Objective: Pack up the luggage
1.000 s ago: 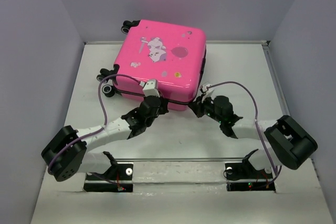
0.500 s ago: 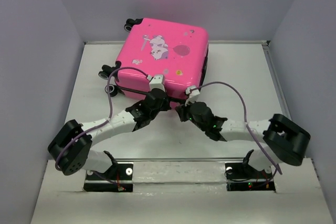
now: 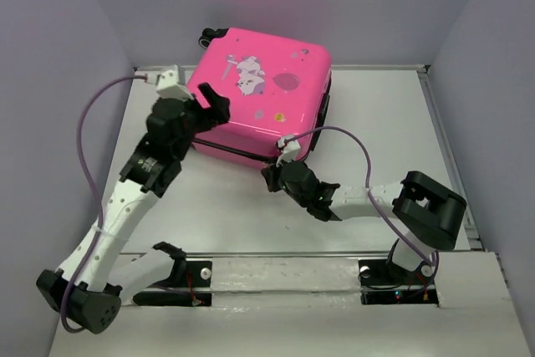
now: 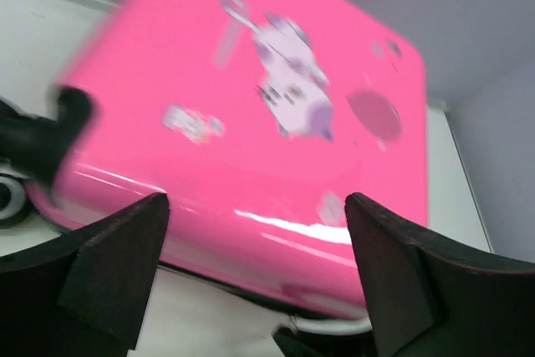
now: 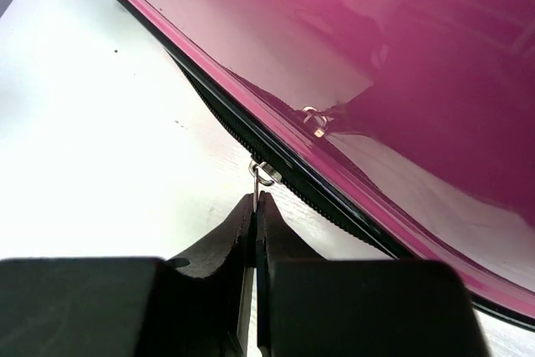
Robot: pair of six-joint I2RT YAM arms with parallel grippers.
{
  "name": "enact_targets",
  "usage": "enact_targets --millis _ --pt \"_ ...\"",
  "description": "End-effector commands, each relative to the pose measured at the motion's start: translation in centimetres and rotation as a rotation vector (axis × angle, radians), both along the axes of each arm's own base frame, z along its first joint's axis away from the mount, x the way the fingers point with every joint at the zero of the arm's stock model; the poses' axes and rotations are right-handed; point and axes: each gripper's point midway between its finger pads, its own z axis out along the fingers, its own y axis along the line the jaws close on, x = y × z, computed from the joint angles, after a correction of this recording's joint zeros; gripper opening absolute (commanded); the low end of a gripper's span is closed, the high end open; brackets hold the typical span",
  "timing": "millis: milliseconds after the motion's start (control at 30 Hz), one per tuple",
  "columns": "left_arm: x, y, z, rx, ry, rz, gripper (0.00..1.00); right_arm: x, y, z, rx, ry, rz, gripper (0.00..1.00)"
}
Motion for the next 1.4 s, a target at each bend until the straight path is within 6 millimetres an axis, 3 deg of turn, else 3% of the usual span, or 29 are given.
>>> enact_targets --millis 0,33,67,167,300,467,733,933,1000,1033,1067,1167,1200,1300,1367 --pt "1.2 6.3 0.7 -0.001 0.072 0.048 0.99 -1.6 1.6 1.5 0.083 0.023 0.059 0.07" --pt "2.9 10.4 -0.1 -0.024 0.093 0.147 0.99 -1.7 1.6 1.4 0.072 0.023 0.069 0.07" --pt "3.2 10.8 -0.4 -0.067 0.108 0.108 0.99 -1.7 1.6 1.4 0.070 0.025 0.070 0.07" --pt "5.2 15.7 -2.7 -0.197 0.164 0.227 0.99 -1.8 1.5 1.4 0.062 0.021 0.076 0.07" --pt "7.1 16.8 -5.2 -0.388 0.187 0.254 0.99 -2.1 1.6 1.2 0.044 0.023 0.100 0.07" --pt "9.2 18.2 -5.2 -0.425 0.181 0.317 0.99 -2.6 1.4 0.7 0.032 0.030 0.125 0.07" --pt "12.1 18.4 -8.0 -0.486 0.231 0.316 0.98 -2.9 1.5 0.8 0.038 0.035 0.140 0.07" --pt "13.4 18.2 -10.9 -0.561 0.257 0.319 0.84 -3.2 1.3 1.0 0.043 0.039 0.149 0.07" --pt "13.8 18.1 -10.5 -0.583 0.220 0.308 0.63 -3.4 1.2 1.0 0.042 0.043 0.151 0.07" --pt "13.8 18.1 -10.5 -0.591 0.222 0.309 0.63 -3.4 1.2 1.2 0.044 0.041 0.151 0.07" --pt "13.9 18.1 -10.5 -0.595 0.210 0.305 0.48 -3.5 1.0 1.0 0.041 0.044 0.153 0.07" --pt "14.3 17.4 -10.5 -0.589 0.204 0.275 0.21 -3.6 0.9 1.2 0.041 0.044 0.153 0.07" --pt "14.3 16.7 -10.4 -0.570 0.202 0.254 0.06 -3.7 0.8 1.4 0.041 0.042 0.153 0.07" --pt "13.7 14.7 -10.0 -0.526 0.187 0.214 0.06 -3.8 0.7 1.8 0.034 0.043 0.161 0.07" --pt "12.5 11.6 -9.6 -0.489 0.167 0.174 0.06 -4.0 0.9 2.7 0.028 0.043 0.179 0.07"
